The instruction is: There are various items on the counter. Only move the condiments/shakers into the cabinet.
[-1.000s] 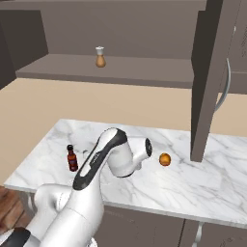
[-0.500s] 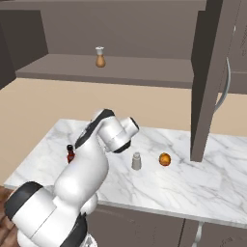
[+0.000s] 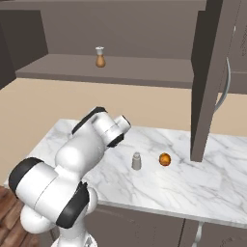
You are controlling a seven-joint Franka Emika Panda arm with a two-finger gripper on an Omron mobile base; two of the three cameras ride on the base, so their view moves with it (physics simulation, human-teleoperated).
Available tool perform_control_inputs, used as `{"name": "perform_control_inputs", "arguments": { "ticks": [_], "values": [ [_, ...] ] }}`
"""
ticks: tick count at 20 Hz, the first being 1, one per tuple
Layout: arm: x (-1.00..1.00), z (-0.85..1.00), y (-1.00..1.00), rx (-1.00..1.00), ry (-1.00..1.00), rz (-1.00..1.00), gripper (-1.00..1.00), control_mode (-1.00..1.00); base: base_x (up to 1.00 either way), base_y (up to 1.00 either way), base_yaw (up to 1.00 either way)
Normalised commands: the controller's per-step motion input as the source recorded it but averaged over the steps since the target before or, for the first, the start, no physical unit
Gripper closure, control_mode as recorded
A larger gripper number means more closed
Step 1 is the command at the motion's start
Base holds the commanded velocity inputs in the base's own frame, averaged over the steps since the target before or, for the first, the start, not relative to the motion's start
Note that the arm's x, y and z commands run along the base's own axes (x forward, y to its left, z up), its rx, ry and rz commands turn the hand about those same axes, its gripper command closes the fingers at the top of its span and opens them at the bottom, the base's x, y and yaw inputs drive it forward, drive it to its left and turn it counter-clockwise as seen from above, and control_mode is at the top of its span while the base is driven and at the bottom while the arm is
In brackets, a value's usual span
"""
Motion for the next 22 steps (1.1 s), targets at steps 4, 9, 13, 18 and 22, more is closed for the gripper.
{"name": "perform_control_inputs", "arguments": {
  "ticks": [4,9,13,18,22],
  "values": [
    [0.19,-0.07,0.0,0.08,-0.05,0.0,-1.0,-1.0,0.0,0.0,0.0],
    [0.31,-0.05,0.02,0.08,-0.02,0.0,-1.0,-1.0,0.0,0.0,0.0],
    [0.3,-0.14,0.16,0.03,0.0,0.0,-1.0,-1.0,0.0,0.0,0.0],
    [0.21,-0.2,0.26,0.0,0.0,0.0,-1.0,-1.0,0.0,0.0,0.0],
    [0.14,-0.11,0.29,0.0,0.0,0.0,-1.0,-1.0,0.0,0.0,0.0]
  ]
}}
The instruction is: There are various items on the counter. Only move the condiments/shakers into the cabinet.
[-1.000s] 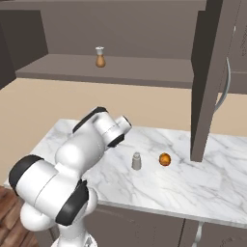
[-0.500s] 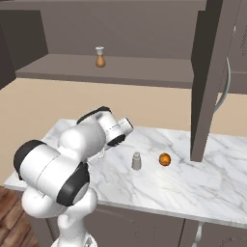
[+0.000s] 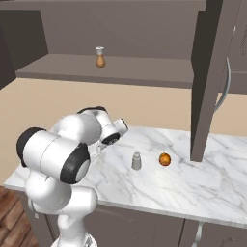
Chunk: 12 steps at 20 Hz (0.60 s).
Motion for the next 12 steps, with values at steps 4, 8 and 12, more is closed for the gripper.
{"name": "perform_control_inputs", "arguments": {
  "ticks": [4,8,12],
  "values": [
    [0.15,-0.03,0.2,0.01,0.0,0.0,-1.0,-1.0,0.0,0.0,0.0],
    [0.13,-0.01,0.17,0.01,0.0,0.0,-1.0,-1.0,0.0,0.0,0.0],
    [-0.07,-0.03,0.06,0.0,0.06,0.0,-1.0,-1.0,0.0,0.0,0.0]
  ]
}}
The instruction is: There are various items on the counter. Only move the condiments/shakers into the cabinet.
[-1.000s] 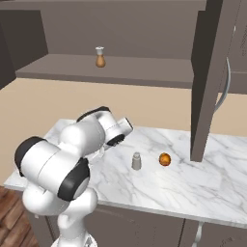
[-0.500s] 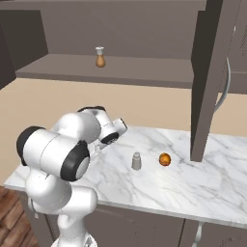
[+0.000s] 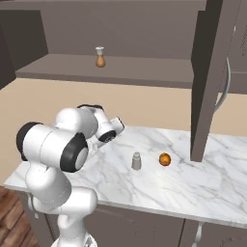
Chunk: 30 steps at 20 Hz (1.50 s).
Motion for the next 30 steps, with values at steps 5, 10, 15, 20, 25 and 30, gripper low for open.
{"name": "perform_control_inputs", "arguments": {
  "ticks": [5,10,15,20,25,30],
  "values": [
    [-0.13,-0.05,0.0,0.02,0.16,-0.03,-1.0,-1.0,0.0,0.0,0.0],
    [0.0,0.0,0.0,0.01,0.08,0.0,-1.0,-1.0,0.0,0.0,0.0],
    [-0.13,0.0,0.0,0.0,0.03,0.0,-1.0,-1.0,0.0,0.0,0.0],
    [-0.18,0.0,0.01,0.0,0.01,0.0,-1.0,-1.0,0.0,0.0,0.0],
    [-0.06,0.0,0.11,0.0,-0.01,0.0,-1.0,-1.0,0.0,0.0,0.0],
    [0.0,0.0,0.11,0.0,0.0,0.0,-1.0,-1.0,0.0,0.0,0.0]
  ]
}}
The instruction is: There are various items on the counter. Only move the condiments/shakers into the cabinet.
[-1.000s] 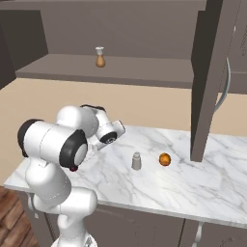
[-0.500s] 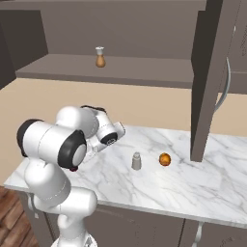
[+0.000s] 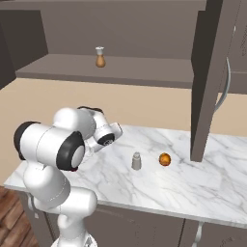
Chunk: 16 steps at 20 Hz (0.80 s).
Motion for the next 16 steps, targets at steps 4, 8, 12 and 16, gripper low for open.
{"name": "perform_control_inputs", "arguments": {
  "ticks": [4,8,12,16],
  "values": [
    [0.0,0.0,0.11,0.01,0.0,0.0,-1.0,-1.0,0.0,0.0,0.0],
    [0.0,0.0,0.12,0.01,0.0,0.0,-1.0,-1.0,0.0,0.0,0.0],
    [0.0,0.0,0.04,0.0,0.0,0.0,1.0,-1.0,0.0,0.0,0.0],
    [-0.1,0.2,0.0,0.0,-0.04,-0.01,1.0,-1.0,0.0,0.0,0.0]
  ]
}}
